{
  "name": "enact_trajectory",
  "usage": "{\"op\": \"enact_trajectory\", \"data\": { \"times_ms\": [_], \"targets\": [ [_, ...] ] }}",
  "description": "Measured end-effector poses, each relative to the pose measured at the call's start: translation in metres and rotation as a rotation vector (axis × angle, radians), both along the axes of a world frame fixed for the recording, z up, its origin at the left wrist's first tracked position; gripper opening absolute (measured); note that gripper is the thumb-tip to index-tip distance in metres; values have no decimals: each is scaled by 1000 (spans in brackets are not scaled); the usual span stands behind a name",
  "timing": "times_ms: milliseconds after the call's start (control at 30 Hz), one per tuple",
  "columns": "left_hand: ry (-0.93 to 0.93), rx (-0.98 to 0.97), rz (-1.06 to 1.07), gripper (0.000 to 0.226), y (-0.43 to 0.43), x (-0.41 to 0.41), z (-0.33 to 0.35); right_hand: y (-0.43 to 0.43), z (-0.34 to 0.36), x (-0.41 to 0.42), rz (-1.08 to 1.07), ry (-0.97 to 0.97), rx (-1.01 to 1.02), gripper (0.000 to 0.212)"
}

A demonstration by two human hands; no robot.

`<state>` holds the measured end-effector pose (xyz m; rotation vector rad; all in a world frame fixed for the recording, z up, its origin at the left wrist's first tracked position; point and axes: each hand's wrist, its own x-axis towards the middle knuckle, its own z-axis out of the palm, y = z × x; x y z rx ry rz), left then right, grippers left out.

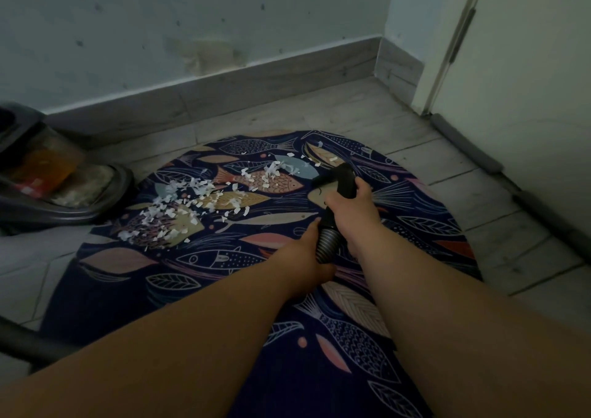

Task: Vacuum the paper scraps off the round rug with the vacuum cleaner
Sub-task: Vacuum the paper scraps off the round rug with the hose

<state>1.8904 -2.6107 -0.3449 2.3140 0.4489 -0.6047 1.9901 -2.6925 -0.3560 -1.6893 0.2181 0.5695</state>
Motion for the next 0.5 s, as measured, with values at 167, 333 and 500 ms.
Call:
{"op": "enact_trajectory", "data": {
  "times_ms": [167, 333, 500],
  "targets": [
    [14, 0, -9, 95, 2, 4, 3, 2, -1, 4, -3, -5, 13, 74],
    [13, 14, -28, 92, 5, 10, 5, 5, -2, 9, -5, -2, 19, 75],
    [20, -4, -24, 92, 7, 16, 3, 8, -4, 13, -16, 4, 24, 76]
  ]
}}
